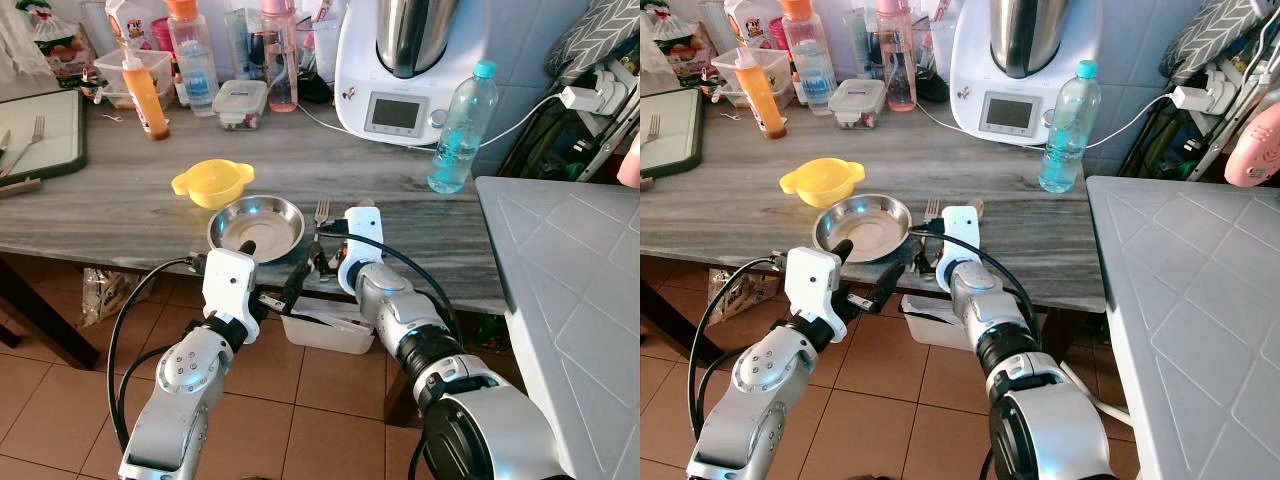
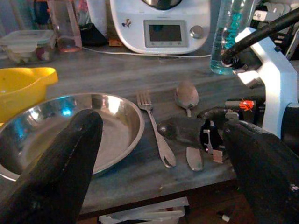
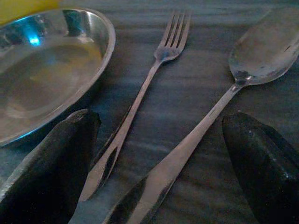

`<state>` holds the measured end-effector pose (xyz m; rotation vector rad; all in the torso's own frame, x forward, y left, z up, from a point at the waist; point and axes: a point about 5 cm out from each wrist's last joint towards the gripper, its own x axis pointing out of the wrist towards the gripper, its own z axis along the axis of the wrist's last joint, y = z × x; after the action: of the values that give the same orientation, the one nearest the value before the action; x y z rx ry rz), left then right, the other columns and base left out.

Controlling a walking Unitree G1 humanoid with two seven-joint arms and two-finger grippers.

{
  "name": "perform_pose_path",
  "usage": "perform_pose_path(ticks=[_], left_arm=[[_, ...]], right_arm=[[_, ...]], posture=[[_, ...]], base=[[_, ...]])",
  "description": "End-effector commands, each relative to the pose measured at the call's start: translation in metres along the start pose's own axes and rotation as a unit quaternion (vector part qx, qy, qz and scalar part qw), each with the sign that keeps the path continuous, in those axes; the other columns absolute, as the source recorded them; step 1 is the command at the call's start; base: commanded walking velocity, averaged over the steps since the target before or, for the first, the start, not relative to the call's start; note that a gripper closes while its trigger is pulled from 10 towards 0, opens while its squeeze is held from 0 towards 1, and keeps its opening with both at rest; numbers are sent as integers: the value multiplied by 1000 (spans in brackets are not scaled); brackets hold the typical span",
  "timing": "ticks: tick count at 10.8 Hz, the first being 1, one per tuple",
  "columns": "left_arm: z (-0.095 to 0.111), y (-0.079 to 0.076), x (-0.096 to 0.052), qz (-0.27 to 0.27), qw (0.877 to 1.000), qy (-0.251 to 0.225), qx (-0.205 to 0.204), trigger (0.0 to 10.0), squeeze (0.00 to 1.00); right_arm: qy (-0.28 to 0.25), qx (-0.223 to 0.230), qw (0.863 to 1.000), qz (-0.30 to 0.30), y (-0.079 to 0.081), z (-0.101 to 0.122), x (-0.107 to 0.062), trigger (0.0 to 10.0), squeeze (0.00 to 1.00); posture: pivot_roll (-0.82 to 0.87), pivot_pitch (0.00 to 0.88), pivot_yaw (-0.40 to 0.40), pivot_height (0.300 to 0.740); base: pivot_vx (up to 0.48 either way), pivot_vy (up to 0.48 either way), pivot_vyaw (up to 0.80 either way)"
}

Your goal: Setting the table

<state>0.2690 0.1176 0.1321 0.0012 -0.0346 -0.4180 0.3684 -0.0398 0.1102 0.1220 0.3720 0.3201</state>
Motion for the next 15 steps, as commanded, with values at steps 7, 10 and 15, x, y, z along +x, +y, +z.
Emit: perform_pose_path(ticks=[7,10,15], left_arm=[[-2,-3,2,-6,1000,8,3,10000,0],[-3,-4,3,-8,1000,8,3,10000,0],[-3,-4,3,-11,1000,9,4,10000,0]], right_arm=[[34,-4,999,33,15,-25,-1,10000,0],[44,-11,999,18,3,-32,-3,10000,0],[35,-6,999,-5,-16,-30,-7,10000,0]], posture=[[159,60,3,740],[155,56,3,740],[146,56,13,740]], base=[[0,0,0],[0,0,0],[0,0,0]])
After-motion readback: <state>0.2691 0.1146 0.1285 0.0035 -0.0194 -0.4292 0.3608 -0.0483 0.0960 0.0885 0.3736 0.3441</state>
